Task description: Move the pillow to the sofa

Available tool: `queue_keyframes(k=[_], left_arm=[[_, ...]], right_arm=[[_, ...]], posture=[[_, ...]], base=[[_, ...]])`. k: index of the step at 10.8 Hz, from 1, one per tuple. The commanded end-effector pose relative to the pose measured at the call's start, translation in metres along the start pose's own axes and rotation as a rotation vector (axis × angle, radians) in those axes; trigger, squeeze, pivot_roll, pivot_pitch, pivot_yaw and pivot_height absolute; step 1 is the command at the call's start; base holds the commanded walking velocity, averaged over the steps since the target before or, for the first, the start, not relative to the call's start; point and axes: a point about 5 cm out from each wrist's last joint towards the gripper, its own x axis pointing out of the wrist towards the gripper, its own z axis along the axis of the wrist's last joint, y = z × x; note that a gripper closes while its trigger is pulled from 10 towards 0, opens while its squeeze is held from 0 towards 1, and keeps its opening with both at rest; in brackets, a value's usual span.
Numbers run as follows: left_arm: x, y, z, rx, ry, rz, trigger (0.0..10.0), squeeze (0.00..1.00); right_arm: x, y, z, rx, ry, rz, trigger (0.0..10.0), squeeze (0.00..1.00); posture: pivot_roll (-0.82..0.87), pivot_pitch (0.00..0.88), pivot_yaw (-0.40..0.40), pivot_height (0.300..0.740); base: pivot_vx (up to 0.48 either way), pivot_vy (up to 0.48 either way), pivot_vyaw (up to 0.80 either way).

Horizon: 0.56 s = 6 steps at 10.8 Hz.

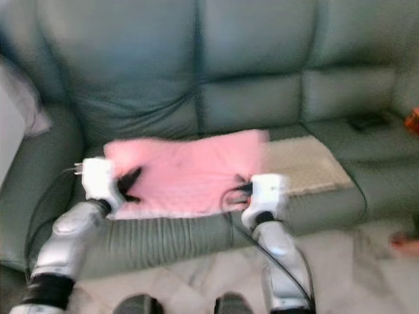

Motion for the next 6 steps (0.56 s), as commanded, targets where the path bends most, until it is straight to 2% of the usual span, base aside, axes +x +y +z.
queue_keyframes(k=[1, 3, 6], left_arm=[[0.0054, -0.0112, 0.0035, 0.005, -0.014, -0.038, 10.0, 0.0], [0.005, -0.0121, 0.0041, 0.019, -0.022, -0.043, 10.0, 0.0], [0.0066, -0.0093, 0.006, 0.061, -0.038, 0.012, 10.0, 0.0]], right_arm=[[-0.0016, -0.0089, 0.0047, -0.018, -0.021, -0.023, 10.0, 0.0], [-0.0014, -0.0087, 0.0058, -0.023, -0.027, -0.022, 10.0, 0.0], [-0.0004, -0.0075, 0.0074, -0.032, -0.038, -0.007, 10.0, 0.0]], posture=[[-0.09, 0.051, -0.006, 0.74], [-0.09, 0.05, -0.007, 0.74], [-0.09, 0.05, -0.006, 0.74]], base=[[0.0, 0.476, -0.41], [0.0, 0.478, 0.0], [0.0, 0.0, 0.0]])
